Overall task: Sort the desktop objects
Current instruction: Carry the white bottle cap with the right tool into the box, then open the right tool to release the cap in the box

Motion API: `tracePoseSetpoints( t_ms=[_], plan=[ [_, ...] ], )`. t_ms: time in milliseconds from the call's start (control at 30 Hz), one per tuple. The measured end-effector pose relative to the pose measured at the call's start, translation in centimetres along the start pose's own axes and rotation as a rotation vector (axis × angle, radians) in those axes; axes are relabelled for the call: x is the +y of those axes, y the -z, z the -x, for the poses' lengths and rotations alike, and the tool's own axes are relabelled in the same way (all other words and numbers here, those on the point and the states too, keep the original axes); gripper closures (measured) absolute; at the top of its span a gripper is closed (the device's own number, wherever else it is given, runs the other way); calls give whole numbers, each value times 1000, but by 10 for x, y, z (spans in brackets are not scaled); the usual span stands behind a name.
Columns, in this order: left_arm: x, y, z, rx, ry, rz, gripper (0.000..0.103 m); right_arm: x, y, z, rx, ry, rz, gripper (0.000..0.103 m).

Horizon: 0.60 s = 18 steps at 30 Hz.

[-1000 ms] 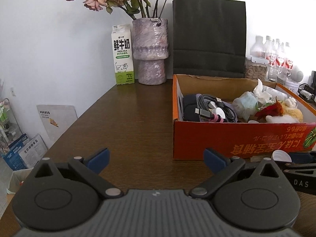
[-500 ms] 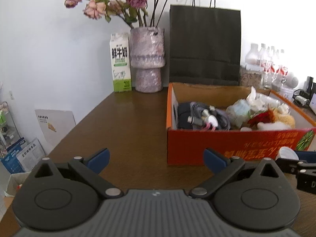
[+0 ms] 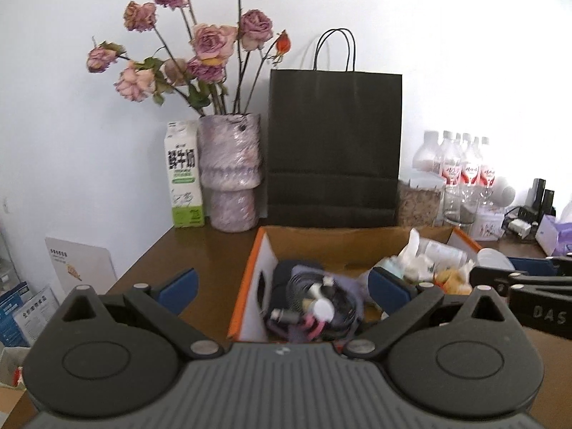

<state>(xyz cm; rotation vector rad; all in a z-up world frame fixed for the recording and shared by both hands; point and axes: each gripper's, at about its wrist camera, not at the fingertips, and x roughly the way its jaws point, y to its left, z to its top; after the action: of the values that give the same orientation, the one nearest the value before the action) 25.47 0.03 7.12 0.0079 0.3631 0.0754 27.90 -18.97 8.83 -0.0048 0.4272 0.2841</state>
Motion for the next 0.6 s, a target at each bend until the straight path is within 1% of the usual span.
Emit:
tracePoseSetpoints(
  t_ms=[133, 233, 433, 600],
  plan=[
    [-11, -9, -16, -10, 4, 8, 0, -8, -7, -16, -11, 11, -4, 64],
    [-15, -11, -32, 1, 0, 14, 0, -15, -9, -32, -4, 11, -12, 64],
    [-20, -8, -67, 41, -9, 17, 0, -28, -8, -66, 36, 26, -16, 64],
    [-23, -3, -84, 63, -16, 2, 0, -34, -1, -90, 77, 32, -6, 64]
  ],
)
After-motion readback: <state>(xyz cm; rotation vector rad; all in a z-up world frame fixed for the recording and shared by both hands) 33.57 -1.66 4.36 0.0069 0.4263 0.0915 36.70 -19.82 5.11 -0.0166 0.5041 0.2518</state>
